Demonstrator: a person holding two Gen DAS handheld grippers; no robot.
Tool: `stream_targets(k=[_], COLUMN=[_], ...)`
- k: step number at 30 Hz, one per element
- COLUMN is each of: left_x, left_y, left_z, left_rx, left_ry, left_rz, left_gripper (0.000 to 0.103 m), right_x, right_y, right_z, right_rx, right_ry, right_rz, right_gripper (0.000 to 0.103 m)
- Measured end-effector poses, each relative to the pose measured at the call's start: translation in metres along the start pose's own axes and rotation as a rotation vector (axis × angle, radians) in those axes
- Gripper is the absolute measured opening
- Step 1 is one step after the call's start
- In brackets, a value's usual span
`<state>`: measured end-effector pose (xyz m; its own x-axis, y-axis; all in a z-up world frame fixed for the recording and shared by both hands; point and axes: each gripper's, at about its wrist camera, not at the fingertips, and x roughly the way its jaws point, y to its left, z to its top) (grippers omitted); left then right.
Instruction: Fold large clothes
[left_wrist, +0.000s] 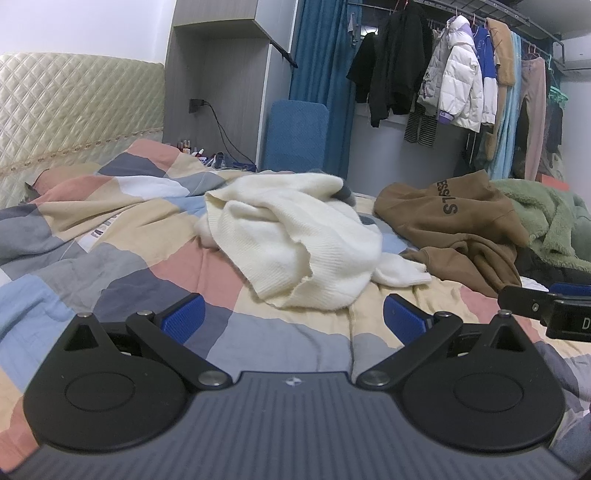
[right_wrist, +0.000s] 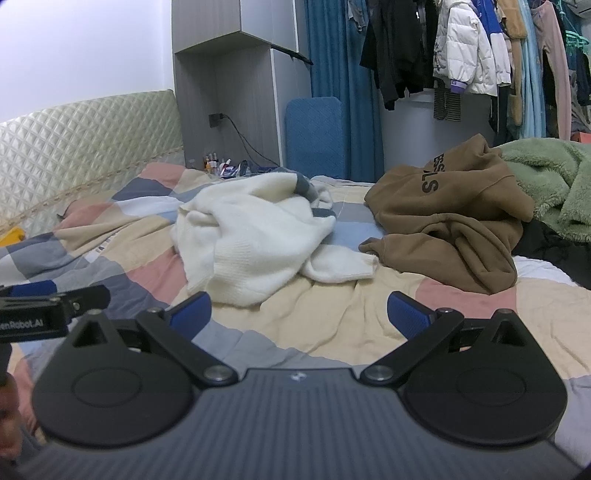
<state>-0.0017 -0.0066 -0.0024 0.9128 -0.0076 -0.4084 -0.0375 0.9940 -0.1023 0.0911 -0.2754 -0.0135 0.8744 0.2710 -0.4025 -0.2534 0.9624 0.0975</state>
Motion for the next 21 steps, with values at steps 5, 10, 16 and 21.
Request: stream_targets(k=[5,10,16,21], left_x=[0.0001,-0.0001,0.0000,0.0001], left_y=[-0.0002,-0.0002,-0.0001,0.0000], left_z=[-0.0002,-0.0002,0.0000,-0.0004], left_rx=[0.001,0.000,0.000,0.000], left_ry=[-0.001,-0.001,0.000,-0.001], left_rz=[0.000,-0.001,-0.001,-0.001], left_gripper=[0.103,0.103,0.103,0.103], right_x=[-0.0007,0.0000,0.0005,0.0024], right_y=[-0.0006,-0.0002,-0.0001,0.0002], right_z=[0.0000,-0.0001,0.0000,-0.0004], right_rx=[0.006,0.007,0.008,0.007], right_ry=[0.004,0.004,0.003,0.008], right_rz=[0.004,0.006,0.008,0.011], right_gripper=[0.103,0.103,0.103,0.103])
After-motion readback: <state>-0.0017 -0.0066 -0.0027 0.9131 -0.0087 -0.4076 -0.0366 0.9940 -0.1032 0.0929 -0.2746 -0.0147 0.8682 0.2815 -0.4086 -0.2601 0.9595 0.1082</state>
